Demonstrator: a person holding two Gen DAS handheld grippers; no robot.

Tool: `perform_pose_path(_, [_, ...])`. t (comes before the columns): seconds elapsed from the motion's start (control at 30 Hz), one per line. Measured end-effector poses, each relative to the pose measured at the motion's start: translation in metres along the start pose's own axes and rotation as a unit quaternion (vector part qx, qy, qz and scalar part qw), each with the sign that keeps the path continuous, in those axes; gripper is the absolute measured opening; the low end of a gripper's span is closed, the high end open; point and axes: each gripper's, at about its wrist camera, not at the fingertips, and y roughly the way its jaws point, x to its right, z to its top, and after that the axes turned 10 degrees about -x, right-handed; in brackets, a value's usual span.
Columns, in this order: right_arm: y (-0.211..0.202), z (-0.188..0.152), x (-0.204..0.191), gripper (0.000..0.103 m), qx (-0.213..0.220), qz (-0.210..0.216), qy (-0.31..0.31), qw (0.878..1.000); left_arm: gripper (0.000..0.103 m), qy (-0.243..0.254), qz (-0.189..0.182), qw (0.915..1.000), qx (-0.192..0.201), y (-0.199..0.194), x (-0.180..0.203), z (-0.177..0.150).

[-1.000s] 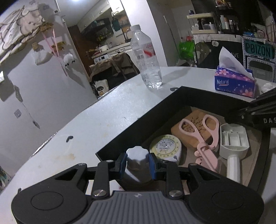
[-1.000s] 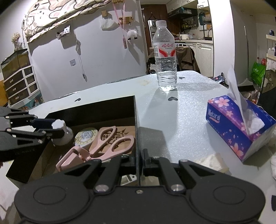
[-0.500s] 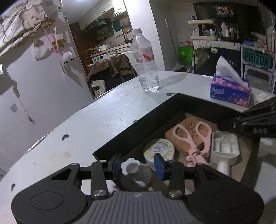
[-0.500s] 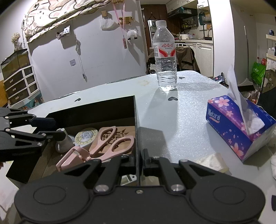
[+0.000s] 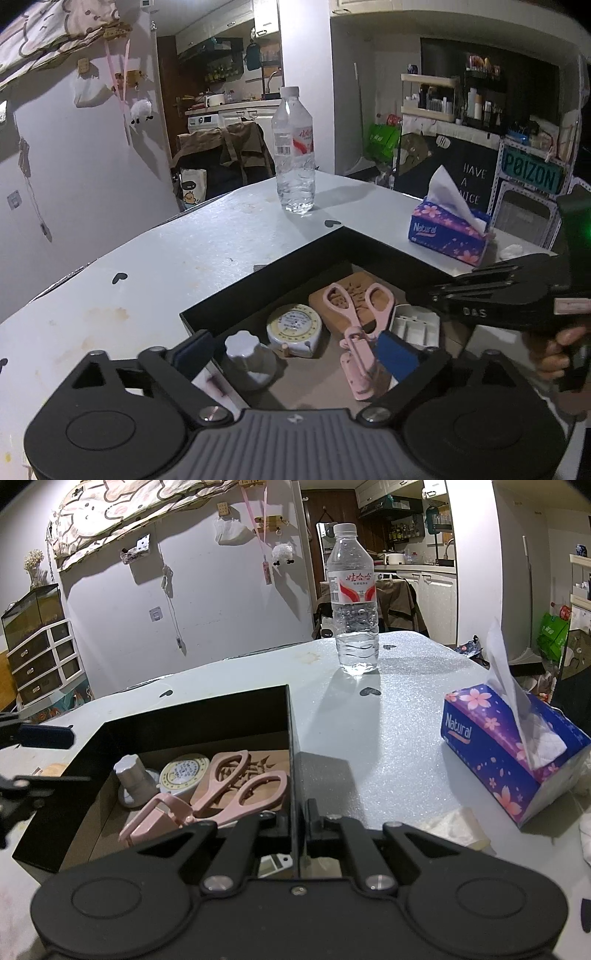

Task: Organize rigid objects
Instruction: 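Move the left gripper back over the white plug adapter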

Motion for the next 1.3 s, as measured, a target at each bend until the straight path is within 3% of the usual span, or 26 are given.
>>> perform_pose_path(0.3, [0.000,0.000,0.000,0.006,0.000,0.000,-0.001,1.000,0.103,-0.025,-0.011,0.9996,0.002,-0.019,-0.002,-0.020])
perform_pose_path(0.73, [0.000,0.000,0.000,0.006,0.000,0.000,-0.001,1.000,0.103,-0.111,0.019,0.9935,-0.014,-0.033,-0.029,-0.060])
perform_pose_path(0.87, [0.000,0.000,0.000,0.006,0.000,0.000,-0.001,1.000,0.103,-0.162,0.000,0.9867,-0.008,-0.036,-0.043,-0.070])
perform_pose_path(1.1, [0.000,0.000,-0.001,0.006,0.000,0.000,-0.001,1.000,0.103,-0.212,0.044,0.9763,-0.003,-0.047,-0.062,-0.084])
perform_pose_path(1.3, [0.000,0.000,0.000,0.006,0.000,0.000,-0.001,1.000,0.103,-0.281,0.096,0.9549,-0.005,-0.046,-0.089,-0.103])
